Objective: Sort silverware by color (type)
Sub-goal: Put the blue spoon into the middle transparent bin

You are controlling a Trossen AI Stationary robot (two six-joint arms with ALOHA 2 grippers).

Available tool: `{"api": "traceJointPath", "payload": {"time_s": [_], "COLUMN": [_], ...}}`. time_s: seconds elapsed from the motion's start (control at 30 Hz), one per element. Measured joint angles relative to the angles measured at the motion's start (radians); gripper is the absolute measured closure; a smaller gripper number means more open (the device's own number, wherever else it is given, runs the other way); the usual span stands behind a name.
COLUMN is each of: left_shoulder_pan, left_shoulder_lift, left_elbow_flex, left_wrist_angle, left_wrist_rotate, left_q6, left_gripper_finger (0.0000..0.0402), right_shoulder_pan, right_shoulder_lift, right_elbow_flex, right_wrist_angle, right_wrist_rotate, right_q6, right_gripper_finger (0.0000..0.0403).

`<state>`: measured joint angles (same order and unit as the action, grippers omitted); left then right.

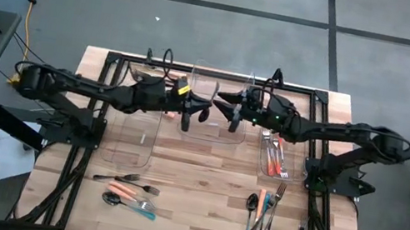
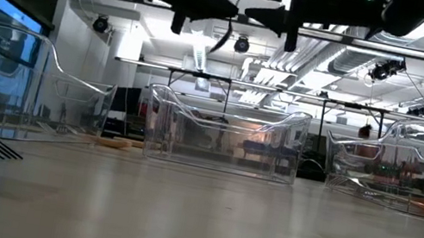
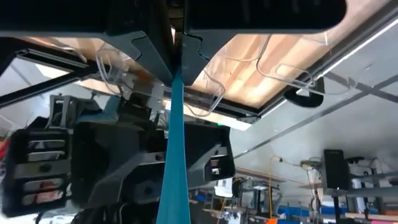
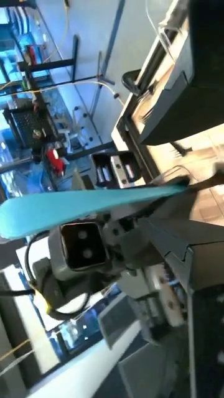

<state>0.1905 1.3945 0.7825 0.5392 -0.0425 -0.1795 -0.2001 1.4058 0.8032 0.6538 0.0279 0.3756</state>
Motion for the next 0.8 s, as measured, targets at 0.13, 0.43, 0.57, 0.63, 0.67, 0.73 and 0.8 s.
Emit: {"api": "traceJointPath", "payload": {"time_s": [0.13, 0.43, 0.57, 0.63, 0.67, 0.73, 0.8], "left_shoulder_pan": [0.000, 0.002, 0.006, 0.010, 0.012, 0.012, 0.013], "left_shoulder_lift": [0.053, 0.085, 0.085, 0.085, 0.085, 0.085, 0.085], "left_elbow_flex": [0.030, 0.043, 0.043, 0.043, 0.043, 0.043, 0.043], "left_wrist_angle": [0.005, 0.005, 0.006, 0.006, 0.005, 0.005, 0.006], "left_wrist_rotate": [-0.003, -0.033, -0.067, -0.068, -0.068, -0.072, -0.073], "left_q6": [0.008, 0.017, 0.041, 0.043, 0.043, 0.042, 0.044], "left_gripper_finger": [0.0401, 0.0401, 0.0401, 0.0401, 0.0401, 0.0400, 0.0396], "right_shoulder_pan": [0.000, 0.000, 0.000, 0.000, 0.000, 0.000, -0.002], "right_shoulder_lift": [0.035, 0.049, 0.049, 0.049, 0.049, 0.049, 0.049], "right_elbow_flex": [0.000, 0.000, 0.000, 0.000, 0.000, 0.000, 0.000], "right_wrist_angle": [0.038, 0.031, 0.022, 0.022, 0.023, 0.021, 0.022], "right_wrist_rotate": [0.003, 0.094, 0.095, 0.095, 0.095, 0.100, 0.105], "right_q6": [0.047, 0.090, 0.121, 0.122, 0.122, 0.117, 0.124], "right_gripper_finger": [0.0217, 0.0240, 0.0295, 0.0334, 0.0357, 0.0389, 0.0389]}}
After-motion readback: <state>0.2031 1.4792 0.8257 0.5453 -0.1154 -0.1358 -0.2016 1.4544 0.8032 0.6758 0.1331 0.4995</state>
